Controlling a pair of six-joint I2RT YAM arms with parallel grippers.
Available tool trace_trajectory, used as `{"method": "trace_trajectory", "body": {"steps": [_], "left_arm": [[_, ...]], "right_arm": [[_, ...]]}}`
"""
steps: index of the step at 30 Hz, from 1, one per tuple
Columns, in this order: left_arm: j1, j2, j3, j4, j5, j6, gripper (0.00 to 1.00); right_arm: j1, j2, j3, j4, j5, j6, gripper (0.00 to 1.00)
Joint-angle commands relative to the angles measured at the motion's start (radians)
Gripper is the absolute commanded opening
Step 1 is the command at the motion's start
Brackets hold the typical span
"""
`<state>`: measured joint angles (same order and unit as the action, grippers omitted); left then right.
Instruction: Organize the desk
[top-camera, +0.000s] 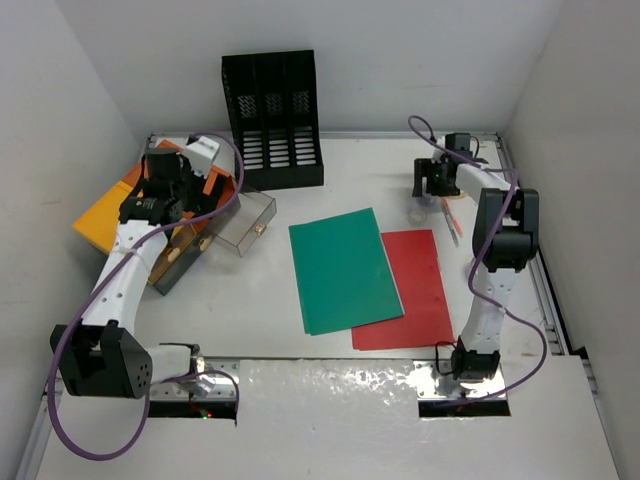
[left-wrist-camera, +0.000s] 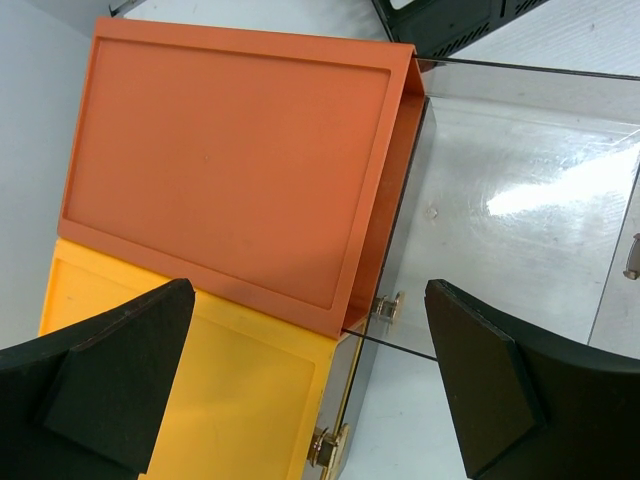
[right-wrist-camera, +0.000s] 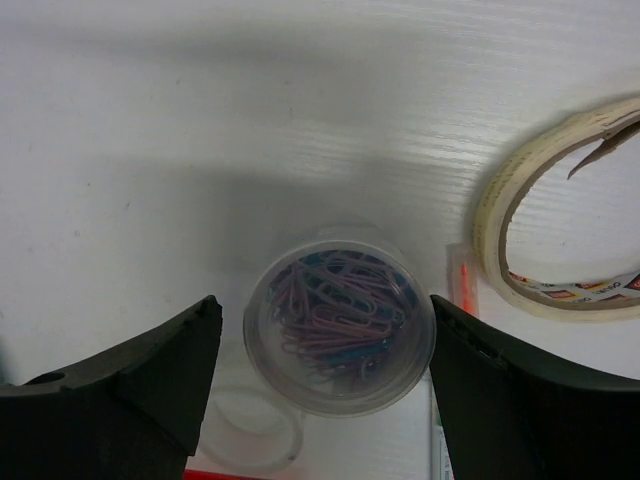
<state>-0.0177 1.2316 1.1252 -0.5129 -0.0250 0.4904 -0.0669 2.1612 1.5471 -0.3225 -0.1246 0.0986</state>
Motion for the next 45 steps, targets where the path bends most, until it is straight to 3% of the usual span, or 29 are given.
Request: {"method": "trace_trajectory", "body": {"steps": [1, 8, 9, 10, 13, 19, 21, 25, 29, 33, 37, 39, 42, 45], "left_arm": [[0.009, -0.004, 0.002, 0.036, 0.016, 0.004, 1.0], [0.009, 0.0, 0.012, 0.028, 0.02, 0.008, 1.0], [0.009, 0.002, 0.013, 0.027, 0.02, 0.01, 1.0], [0.009, 0.0, 0.013, 0.024, 0.02, 0.011, 1.0], [0.007, 0.0, 0.018, 0.007, 0.091, 0.03, 0.99], [-0.014, 0.002, 0.053, -0.045, 0.218, 0.068, 0.94], [-0.063, -0.001, 0.056, -0.053, 0.232, 0.088, 0.94], [-0.239, -0.037, 0.027, -0.024, 0.226, 0.172, 0.95], [-0.274, -0.104, -0.024, 0.026, 0.444, 0.24, 0.94], [-0.274, -0.09, 0.024, 0.01, 0.624, 0.163, 0.95], [-0.274, -0.069, 0.024, 0.046, 0.711, -0.046, 0.95], [-0.275, -0.07, 0.021, 0.053, 0.724, -0.122, 0.95], [-0.28, -0.124, -0.013, 0.076, 0.747, -0.125, 1.0], [-0.332, -0.22, -0.103, 0.151, 0.63, 0.023, 1.0]], "right_arm": [[0.013, -0.023, 0.016, -0.006, 0.049, -0.048, 0.77], [0.016, -0.047, -0.015, 0.031, 0.085, -0.072, 0.52], [0.016, -0.049, -0.01, 0.03, 0.088, -0.079, 0.45], [0.016, -0.049, -0.007, 0.025, 0.091, -0.088, 0.3], [0.021, -0.075, -0.01, 0.025, 0.088, -0.123, 0.13], [0.094, -0.25, -0.077, 0.065, 0.045, -0.206, 0.01], [0.11, -0.331, -0.088, 0.057, -0.016, -0.211, 0.0], [0.168, -0.477, -0.165, 0.028, -0.313, -0.249, 0.0], [0.275, -0.622, -0.266, -0.062, -0.46, -0.442, 0.0], [0.4, -0.754, -0.373, -0.066, -0.497, -0.456, 0.0], [0.517, -0.952, -0.582, 0.178, -0.466, -0.356, 0.0], [0.585, -0.989, -0.626, 0.21, -0.417, -0.349, 0.0], [0.625, -1.008, -0.624, 0.194, -0.443, -0.338, 0.0], [0.636, -0.989, -0.578, 0.114, -0.469, -0.342, 0.0]]}}
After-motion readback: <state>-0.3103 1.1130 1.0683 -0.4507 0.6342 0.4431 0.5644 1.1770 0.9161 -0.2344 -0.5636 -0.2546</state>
